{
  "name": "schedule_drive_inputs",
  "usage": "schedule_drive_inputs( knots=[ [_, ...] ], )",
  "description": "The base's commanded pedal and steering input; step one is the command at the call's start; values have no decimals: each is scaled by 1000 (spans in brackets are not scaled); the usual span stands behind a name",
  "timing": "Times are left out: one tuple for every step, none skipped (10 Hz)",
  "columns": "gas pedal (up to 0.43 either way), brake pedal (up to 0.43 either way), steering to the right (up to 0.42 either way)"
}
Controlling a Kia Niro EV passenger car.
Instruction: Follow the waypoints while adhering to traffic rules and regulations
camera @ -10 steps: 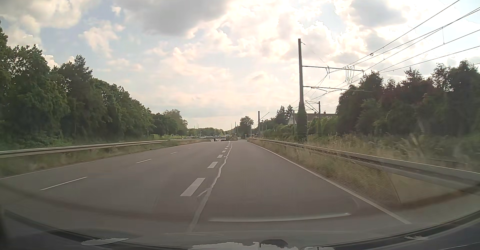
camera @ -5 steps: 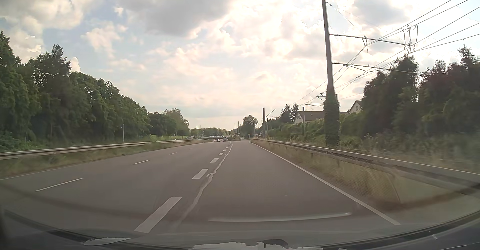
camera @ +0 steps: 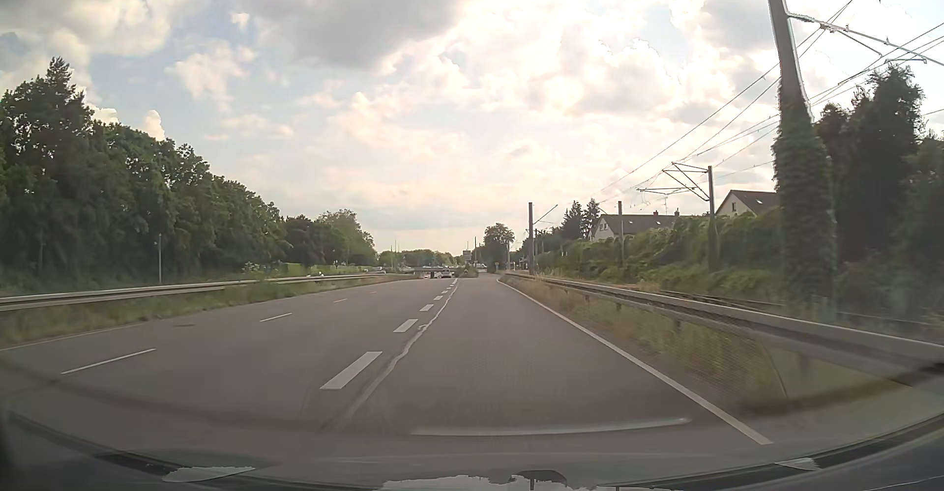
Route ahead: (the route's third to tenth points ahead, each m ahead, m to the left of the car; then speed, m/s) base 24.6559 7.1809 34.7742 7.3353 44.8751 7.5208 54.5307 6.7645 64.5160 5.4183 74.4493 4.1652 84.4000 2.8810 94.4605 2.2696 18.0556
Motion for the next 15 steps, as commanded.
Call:
schedule_drive_inputs(
  knots=[
    [98, 0, -7],
    [98, 0, -7],
    [98, 0, -6],
    [98, 0, -6],
    [98, 0, -6],
    [98, 0, -5],
    [87, 0, -4],
    [87, 0, -4],
    [87, 0, -4],
    [79, 0, -4],
    [79, 0, -4],
    [79, 0, -3],
    [67, 0, -3],
    [67, 0, -2],
    [67, 0, -2]
  ],
)
